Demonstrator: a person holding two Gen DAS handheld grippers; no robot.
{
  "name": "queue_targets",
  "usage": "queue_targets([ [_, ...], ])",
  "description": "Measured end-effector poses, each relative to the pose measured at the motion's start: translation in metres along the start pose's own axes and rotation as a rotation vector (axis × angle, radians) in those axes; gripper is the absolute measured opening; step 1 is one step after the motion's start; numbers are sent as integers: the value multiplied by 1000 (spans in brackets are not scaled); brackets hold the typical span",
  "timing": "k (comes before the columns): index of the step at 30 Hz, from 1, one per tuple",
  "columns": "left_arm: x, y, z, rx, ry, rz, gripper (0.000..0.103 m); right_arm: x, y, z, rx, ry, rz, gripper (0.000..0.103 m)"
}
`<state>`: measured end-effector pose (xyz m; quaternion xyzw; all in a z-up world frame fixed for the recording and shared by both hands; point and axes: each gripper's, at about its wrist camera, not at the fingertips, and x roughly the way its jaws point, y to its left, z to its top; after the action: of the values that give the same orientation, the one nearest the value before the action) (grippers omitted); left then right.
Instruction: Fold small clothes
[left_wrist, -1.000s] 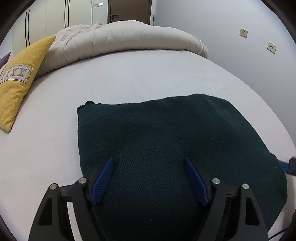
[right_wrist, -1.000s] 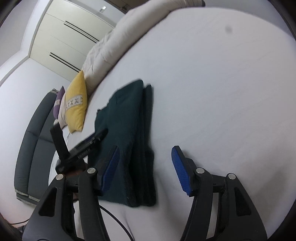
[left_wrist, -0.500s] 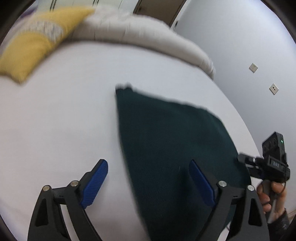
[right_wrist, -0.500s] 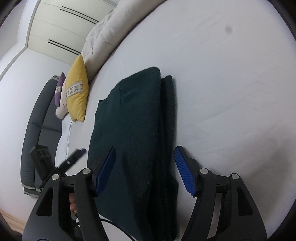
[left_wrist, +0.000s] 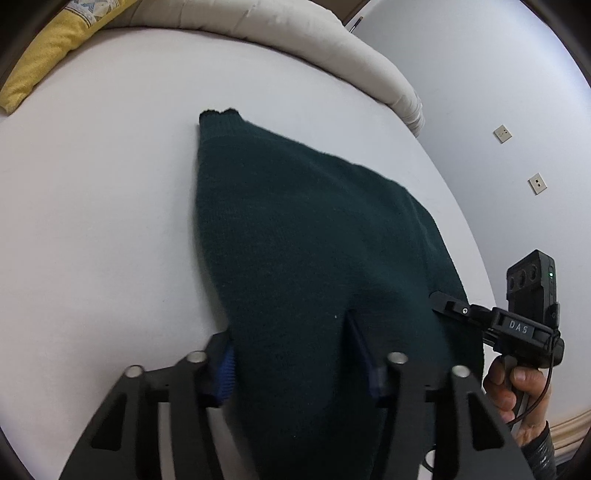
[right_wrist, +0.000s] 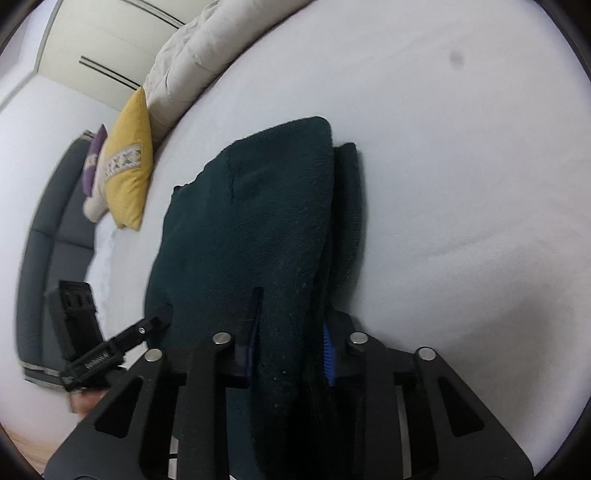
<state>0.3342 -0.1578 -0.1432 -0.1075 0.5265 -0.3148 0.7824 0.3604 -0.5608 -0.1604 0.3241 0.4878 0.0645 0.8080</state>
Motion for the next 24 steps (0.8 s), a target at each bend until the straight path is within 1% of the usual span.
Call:
queue_targets([
  [1,-5,0,0,-1,-2,-1,41,-4,10,-2,-20,-13,-31,21],
  [2,-11,1,1,-2,-5,-4,37,-11,18,-4,-37,-26,-49,21],
  [4,-27,-4,-1,7,-18,-6,35,-25,32,-9,-58,-52,-50,20],
  [6,-44,-10,-4,28,-37,1,34,-43,54,-19,-83,-76,-25,20],
  [8,-70,-15,-12,59,-67,11,34,-57,77,-34,-128,-86,-14,20],
  [11,-116,-17,-26,91,-101,10,34,-77,109,-59,-162,-92,28,20],
  [12,-135,-16,-35,107,-108,11,34,-84,117,-66,-169,-94,45,20],
  [15,-176,-9,-57,130,-118,15,34,-101,145,-93,-192,-91,106,20],
  [19,-220,8,-88,129,-134,36,35,-109,192,-140,-258,-64,160,20],
  [21,-236,21,-106,115,-144,50,35,-109,208,-162,-279,-53,174,20],
  [24,-248,43,-130,96,-143,69,35,-99,222,-191,-288,-27,188,20],
])
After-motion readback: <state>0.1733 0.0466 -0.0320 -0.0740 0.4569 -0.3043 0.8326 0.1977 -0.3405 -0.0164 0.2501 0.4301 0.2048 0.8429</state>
